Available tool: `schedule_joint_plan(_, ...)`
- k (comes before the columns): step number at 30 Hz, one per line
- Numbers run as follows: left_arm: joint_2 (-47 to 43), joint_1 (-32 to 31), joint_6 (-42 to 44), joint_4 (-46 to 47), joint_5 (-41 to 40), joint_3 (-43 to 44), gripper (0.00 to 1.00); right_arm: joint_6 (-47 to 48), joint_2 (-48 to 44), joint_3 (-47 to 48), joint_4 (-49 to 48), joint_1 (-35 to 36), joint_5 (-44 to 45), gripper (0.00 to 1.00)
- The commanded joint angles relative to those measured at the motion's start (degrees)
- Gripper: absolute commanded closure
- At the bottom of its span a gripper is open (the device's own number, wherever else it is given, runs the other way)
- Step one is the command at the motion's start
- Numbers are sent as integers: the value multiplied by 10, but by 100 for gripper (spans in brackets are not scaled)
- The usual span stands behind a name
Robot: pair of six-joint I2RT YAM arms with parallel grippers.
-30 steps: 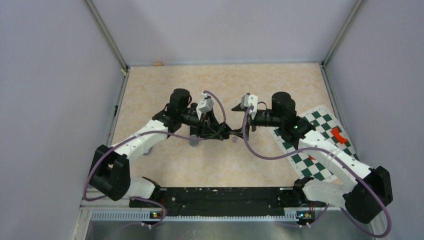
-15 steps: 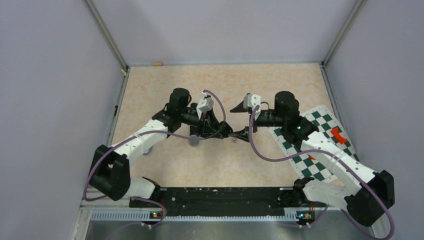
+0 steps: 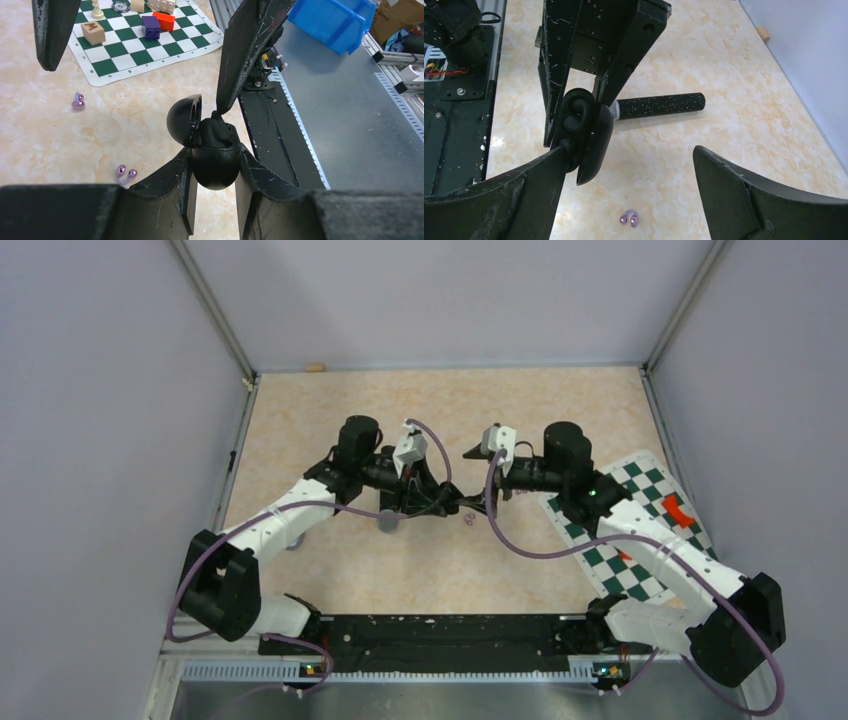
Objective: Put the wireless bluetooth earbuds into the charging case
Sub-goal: Adjust the left earbud in the left side groove of the charging case.
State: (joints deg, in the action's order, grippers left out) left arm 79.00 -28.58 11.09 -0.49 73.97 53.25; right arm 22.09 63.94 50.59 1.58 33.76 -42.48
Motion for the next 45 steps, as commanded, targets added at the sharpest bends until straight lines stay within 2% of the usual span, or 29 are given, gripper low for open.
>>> schedule_joint_plan(1,-10,0,11,10,8,21,100,8,6,4,-31,6,20,6)
schedule_joint_plan(18,-7,-1,12,8,6,23,100,38,-40,20,4,8,57,6)
schedule_joint_plan(25,-6,-1,14,8,5,24,100,4,-61,35,12,-11,16,6)
schedule_joint_plan(34,-7,-2,14,8,6,24,100,-23,-24,10,-78,-15,177,6)
schedule_joint_plan(45,-8,-3,15,8,7,24,100,-19,4,8,-66,-14,144,8)
